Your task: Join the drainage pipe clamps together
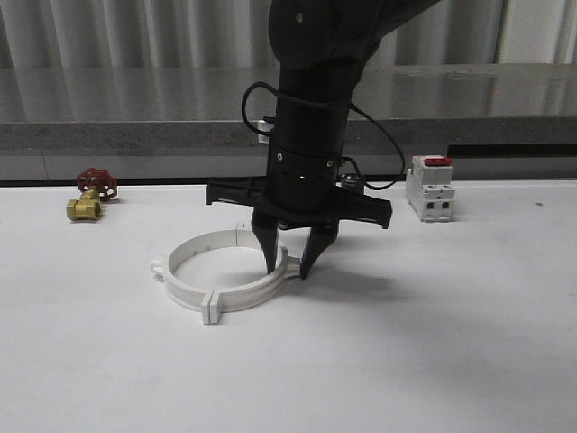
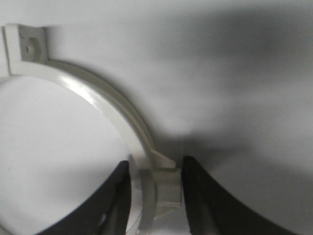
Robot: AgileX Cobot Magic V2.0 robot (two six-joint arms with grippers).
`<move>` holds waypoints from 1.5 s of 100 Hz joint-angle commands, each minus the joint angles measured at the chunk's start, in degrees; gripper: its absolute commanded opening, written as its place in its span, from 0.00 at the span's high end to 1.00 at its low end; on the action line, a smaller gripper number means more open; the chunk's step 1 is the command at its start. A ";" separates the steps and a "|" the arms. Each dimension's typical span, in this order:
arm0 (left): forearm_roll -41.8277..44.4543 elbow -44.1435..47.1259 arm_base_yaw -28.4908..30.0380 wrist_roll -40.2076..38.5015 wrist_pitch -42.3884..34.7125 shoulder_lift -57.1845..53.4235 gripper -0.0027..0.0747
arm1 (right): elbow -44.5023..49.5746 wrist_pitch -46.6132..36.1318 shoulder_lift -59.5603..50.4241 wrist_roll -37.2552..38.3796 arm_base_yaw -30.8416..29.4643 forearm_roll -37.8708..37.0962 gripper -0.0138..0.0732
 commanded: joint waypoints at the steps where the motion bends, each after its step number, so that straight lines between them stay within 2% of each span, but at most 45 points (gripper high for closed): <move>1: -0.77 -1.54 0.11 -0.05 -4.17 0.34 0.99 | -1.40 -1.23 -2.66 -0.02 0.08 -0.28 0.41; 14: -0.77 -1.54 0.11 -0.05 -4.17 0.34 0.99 | -1.40 -1.17 -2.66 -0.07 0.08 -0.28 0.35; 41: -0.77 -1.54 0.11 -0.05 -4.17 0.34 0.99 | -1.40 -0.85 -4.43 -0.97 0.08 -0.93 0.35; 68: -0.77 -1.54 0.11 -0.05 -4.17 0.34 0.99 | -1.28 -0.34 -11.67 -11.54 -0.27 -1.20 0.35; 94: -0.77 -1.54 0.11 -0.05 -4.17 0.34 0.99 | -0.84 1.07 -20.79 -22.28 -3.82 -1.20 0.35; 115: -0.77 -1.54 0.11 -0.05 -4.17 0.34 0.99 | 3.58 1.31 -30.96 -28.16 -10.48 -1.31 0.35; 133: -0.77 -1.54 0.11 -0.05 -4.17 0.34 0.99 | 11.54 1.31 -42.05 -30.86 -21.39 -1.31 0.35; 150: -0.77 -1.54 0.11 -0.05 -4.17 0.34 0.99 | 20.18 0.91 -53.78 -33.02 -28.47 -1.31 0.35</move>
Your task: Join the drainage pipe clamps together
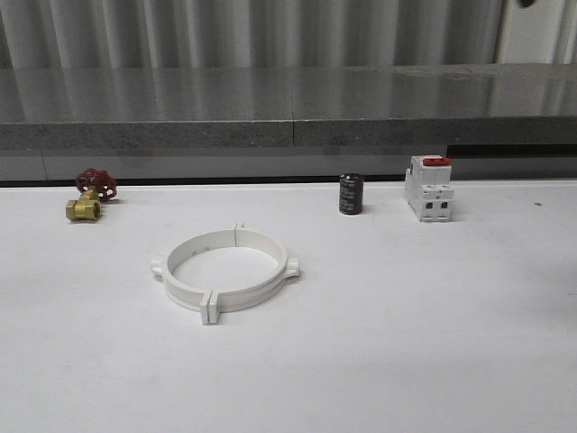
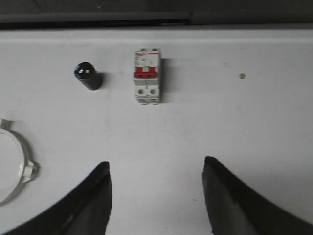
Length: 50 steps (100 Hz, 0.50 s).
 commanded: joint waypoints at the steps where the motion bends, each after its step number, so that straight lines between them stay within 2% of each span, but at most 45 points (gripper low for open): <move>1: -0.77 -1.54 0.11 -0.05 -4.17 0.34 0.99 | 2.88 -2.49 -7.80 -1.93 -3.04 -0.38 0.35; 50: -0.77 -1.54 0.11 -0.05 -4.17 0.34 0.99 | 27.96 -3.26 -38.44 -4.29 -4.61 -0.39 0.35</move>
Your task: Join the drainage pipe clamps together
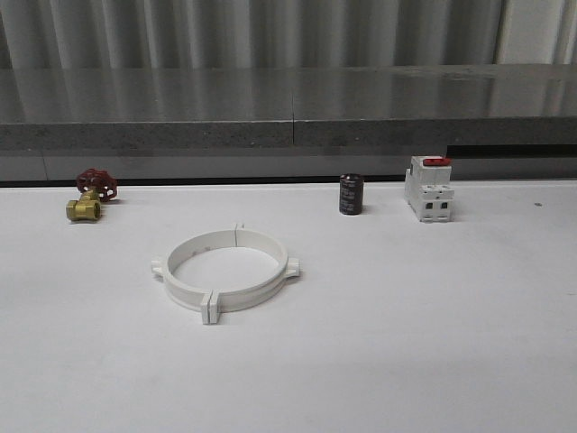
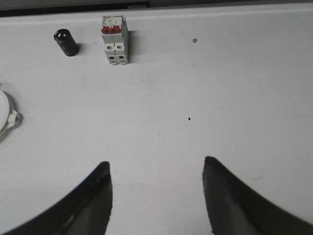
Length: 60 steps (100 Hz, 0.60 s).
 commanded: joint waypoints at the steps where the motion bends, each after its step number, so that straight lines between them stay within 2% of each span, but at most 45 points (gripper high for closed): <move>1: -0.77 -1.54 0.11 -0.05 -4.17 0.34 0.99 | 2.28 -3.26 -5.20 -1.72 -0.32 -0.39 0.35; 13: -0.77 -1.54 0.11 -0.05 -4.17 0.34 0.99 | 6.82 -3.26 -11.47 -2.34 -0.32 -0.39 0.36; 23: -0.77 -1.54 0.11 -0.05 -4.17 0.34 0.99 | 9.77 -3.26 -15.67 -2.34 -0.32 -0.39 0.42; 32: -0.77 -1.54 0.11 -0.05 -4.17 0.34 0.99 | 11.75 -3.26 -18.75 -2.34 -0.32 -0.39 0.54; 53: -0.77 -1.54 0.11 -0.05 -4.17 0.34 0.99 | 12.79 -3.32 -20.83 -2.34 -0.32 -0.39 0.92; 60: -0.77 -1.54 0.11 -0.05 -4.17 0.34 0.99 | 12.79 -3.38 -20.83 -2.34 -0.32 -0.39 0.91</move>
